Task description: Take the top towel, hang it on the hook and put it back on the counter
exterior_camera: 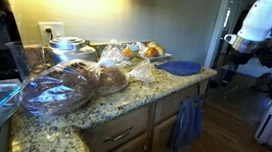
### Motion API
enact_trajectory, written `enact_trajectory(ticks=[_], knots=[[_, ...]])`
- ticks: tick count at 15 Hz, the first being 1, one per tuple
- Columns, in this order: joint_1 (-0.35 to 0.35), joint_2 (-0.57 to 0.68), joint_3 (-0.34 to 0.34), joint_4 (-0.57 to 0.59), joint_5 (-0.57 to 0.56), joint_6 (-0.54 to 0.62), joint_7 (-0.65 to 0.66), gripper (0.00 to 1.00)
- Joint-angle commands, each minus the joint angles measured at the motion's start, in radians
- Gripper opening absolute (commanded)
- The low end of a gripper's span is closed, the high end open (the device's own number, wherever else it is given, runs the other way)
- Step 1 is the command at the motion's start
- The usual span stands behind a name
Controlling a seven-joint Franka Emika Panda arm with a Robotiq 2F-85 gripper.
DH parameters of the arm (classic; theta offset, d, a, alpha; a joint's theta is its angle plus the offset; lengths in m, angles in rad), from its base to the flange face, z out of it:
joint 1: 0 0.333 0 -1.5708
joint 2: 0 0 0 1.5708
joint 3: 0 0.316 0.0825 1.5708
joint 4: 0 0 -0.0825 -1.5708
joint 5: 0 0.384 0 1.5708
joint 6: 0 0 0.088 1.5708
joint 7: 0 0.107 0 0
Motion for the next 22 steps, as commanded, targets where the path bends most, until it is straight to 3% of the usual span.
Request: enact_trajectory(ticks=[1, 6, 14, 15, 22], knots=[[-0.047, 0.094, 0.015, 0.0, -0.051, 0.109, 0.05, 1.0], [-0.118, 0.212, 0.014, 0.004, -0.258, 0.276, 0.189, 1.0], [-0.16, 0.335, -0.018, 0.009, -0.582, 0.313, 0.438, 1.0], [-0.141, 0.313, -0.008, 0.01, -0.515, 0.282, 0.378, 1.0], [-0.144, 0.334, -0.009, 0.021, -0.535, 0.287, 0.39, 1.0]])
